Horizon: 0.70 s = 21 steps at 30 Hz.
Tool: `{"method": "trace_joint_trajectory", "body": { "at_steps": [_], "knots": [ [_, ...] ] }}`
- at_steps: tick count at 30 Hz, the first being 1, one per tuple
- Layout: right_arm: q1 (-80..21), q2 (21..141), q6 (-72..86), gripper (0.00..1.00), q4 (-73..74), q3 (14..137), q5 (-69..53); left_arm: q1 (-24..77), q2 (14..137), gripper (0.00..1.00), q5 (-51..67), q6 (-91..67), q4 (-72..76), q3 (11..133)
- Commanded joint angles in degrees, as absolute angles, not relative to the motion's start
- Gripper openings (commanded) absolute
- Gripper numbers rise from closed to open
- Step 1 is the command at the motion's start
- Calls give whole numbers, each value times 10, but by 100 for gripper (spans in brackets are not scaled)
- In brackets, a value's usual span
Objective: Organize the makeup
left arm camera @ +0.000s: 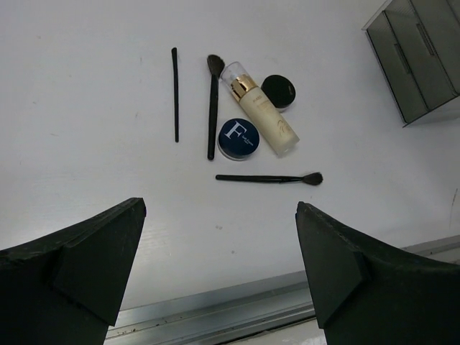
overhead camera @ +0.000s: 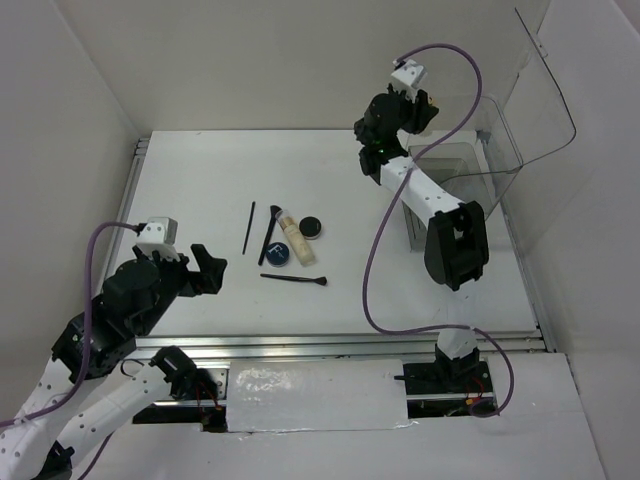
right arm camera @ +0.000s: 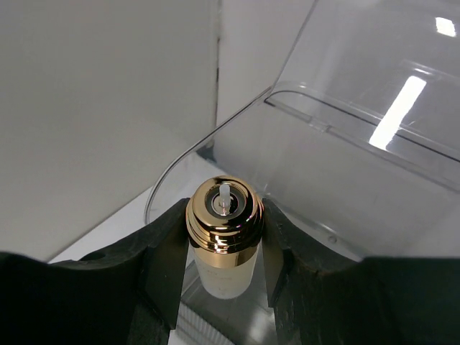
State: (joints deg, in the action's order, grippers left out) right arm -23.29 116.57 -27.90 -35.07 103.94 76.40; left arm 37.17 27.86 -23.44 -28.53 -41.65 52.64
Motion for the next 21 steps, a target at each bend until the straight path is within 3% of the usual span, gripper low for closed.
{"method": "trace_joint_trajectory", "body": {
  "at_steps": [1, 7, 13, 14, 15, 16, 18, 21],
  "knots": [
    [-227, 1195, -452, 0, -594, 1046, 810, 372, 280, 99, -222, -270, -383, 522],
    [-222, 1216, -440, 0, -625, 1042, 824, 372, 294, 99, -202, -263, -379, 520],
    [-215, 1200, -185, 0, -406, 1037, 803, 373, 296, 99, -200, -263, -378, 519],
    [-212, 1193, -120, 0, -267, 1046, 791, 373, 297, 99, -200, -263, -378, 518],
    [-208, 1179, 69, 0, -154, 1062, 772, 373, 297, 99, -200, -263, -377, 518],
    [-197, 1175, 165, 0, 59, 1080, 711, 373, 298, 99, -200, -263, -378, 518],
    [-187, 1171, 251, 0, 122, 1094, 681, 373, 299, 99, -199, -262, -376, 519],
    [-200, 1172, 185, 0, 43, 1057, 729, 373, 300, 99, -200, -264, -378, 519]
  ]
}}
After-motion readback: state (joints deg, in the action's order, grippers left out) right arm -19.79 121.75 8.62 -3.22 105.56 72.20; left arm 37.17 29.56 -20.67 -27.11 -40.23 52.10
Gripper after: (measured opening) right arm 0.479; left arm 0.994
